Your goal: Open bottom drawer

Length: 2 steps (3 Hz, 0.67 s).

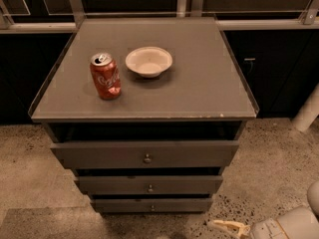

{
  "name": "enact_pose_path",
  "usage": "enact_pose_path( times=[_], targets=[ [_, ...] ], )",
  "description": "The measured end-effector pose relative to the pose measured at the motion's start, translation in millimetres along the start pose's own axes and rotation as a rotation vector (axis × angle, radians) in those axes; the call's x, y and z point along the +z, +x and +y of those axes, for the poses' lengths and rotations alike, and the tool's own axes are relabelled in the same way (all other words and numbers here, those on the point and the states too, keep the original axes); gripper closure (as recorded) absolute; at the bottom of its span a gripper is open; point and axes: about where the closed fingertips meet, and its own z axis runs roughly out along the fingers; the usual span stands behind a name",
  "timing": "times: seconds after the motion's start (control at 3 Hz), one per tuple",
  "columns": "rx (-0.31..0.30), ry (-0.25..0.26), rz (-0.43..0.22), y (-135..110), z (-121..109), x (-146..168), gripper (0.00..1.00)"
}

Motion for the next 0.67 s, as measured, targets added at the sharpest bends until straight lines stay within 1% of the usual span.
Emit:
enact_pose_path(
  times=[0.33, 0.67],
  targets=[
    [0.038, 0.035, -0.030, 28.8, -19.2, 15.5, 0.00],
    [0.053, 0.108, -0.063, 87.1, -69.5, 35.1, 0.00]
  ],
)
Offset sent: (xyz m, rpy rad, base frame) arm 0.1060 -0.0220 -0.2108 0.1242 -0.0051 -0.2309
